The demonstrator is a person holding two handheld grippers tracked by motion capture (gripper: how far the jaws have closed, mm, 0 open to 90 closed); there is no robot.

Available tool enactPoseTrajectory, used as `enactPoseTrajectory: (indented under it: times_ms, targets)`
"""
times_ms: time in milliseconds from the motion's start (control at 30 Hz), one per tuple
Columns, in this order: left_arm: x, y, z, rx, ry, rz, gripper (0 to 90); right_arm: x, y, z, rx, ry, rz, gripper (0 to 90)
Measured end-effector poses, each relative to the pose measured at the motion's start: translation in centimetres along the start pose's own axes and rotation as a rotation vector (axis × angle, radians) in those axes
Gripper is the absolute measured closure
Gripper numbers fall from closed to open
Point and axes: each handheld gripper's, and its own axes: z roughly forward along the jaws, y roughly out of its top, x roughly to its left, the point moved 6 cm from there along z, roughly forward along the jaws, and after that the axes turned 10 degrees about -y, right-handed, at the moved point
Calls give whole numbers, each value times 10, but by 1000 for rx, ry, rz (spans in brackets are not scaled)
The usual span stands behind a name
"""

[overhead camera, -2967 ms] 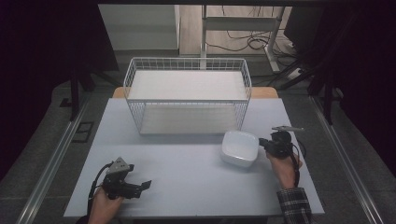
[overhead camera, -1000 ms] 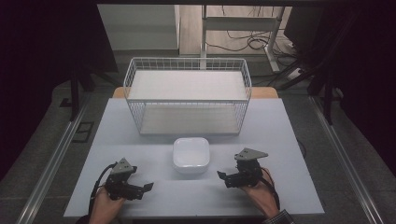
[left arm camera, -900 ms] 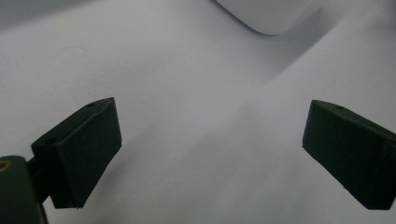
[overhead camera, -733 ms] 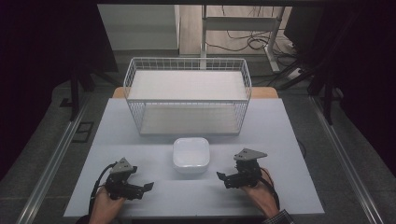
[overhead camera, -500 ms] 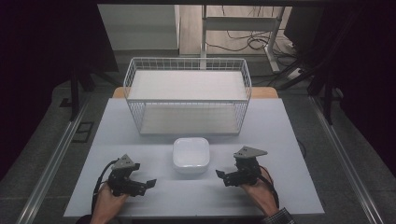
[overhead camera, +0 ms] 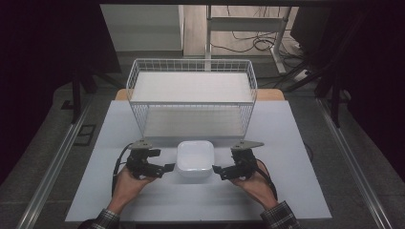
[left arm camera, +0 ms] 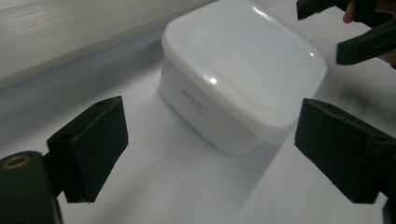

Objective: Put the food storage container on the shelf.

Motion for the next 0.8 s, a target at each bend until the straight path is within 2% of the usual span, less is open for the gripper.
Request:
enactPoseTrajectory:
  times_ms: [100, 133, 167, 267, 300, 433, 500, 533, 567, 600, 633, 667, 700, 733, 800]
  targets:
    - [0, 8, 9, 13, 0, 16, 107, 2, 4, 3, 33, 6, 9, 99]
    - [-1, 12, 12, 16, -2, 19, 112, 6, 10, 6, 55, 36, 21, 120]
    - [0, 15, 15, 17, -3, 22, 113, 7, 13, 7, 60, 45, 19, 125]
    - [1, 22, 24, 17, -9, 19, 118, 9, 21, 12, 59, 48, 17, 139]
    - [1, 24, 26, 16, -10, 16, 127, 11, 28, 18, 39, 46, 23, 166]
    - [5, 19, 35, 35, -9, 3, 136, 10, 31, 30, 37, 48, 38, 198]
    - [9, 15, 38, 44, -23, -10, 140, 10, 30, 33, 42, 64, 54, 199]
    - [12, 12, 39, 27, -73, -55, 143, 8, 28, 34, 46, 103, 84, 214]
    - [12, 11, 39, 21, -95, -70, 153, 8, 28, 35, 52, 121, 91, 219]
    - [12, 11, 39, 21, -95, -70, 172, 7, 27, 35, 59, 137, 98, 227]
    - [12, 10, 39, 17, -116, -82, 172, 7, 27, 35, 59, 137, 98, 227]
    - [10, 9, 40, 14, -160, -109, 252, 8, 26, 34, 69, 172, 118, 285]
    - [10, 9, 40, 14, -160, -109, 256, 8, 26, 34, 69, 172, 118, 285]
    - [8, 8, 38, 21, -157, -114, 273, 9, 25, 33, 78, 197, 130, 291]
    - [5, 7, 33, 17, -150, -120, 323, 10, 23, 31, 87, 195, 138, 332]
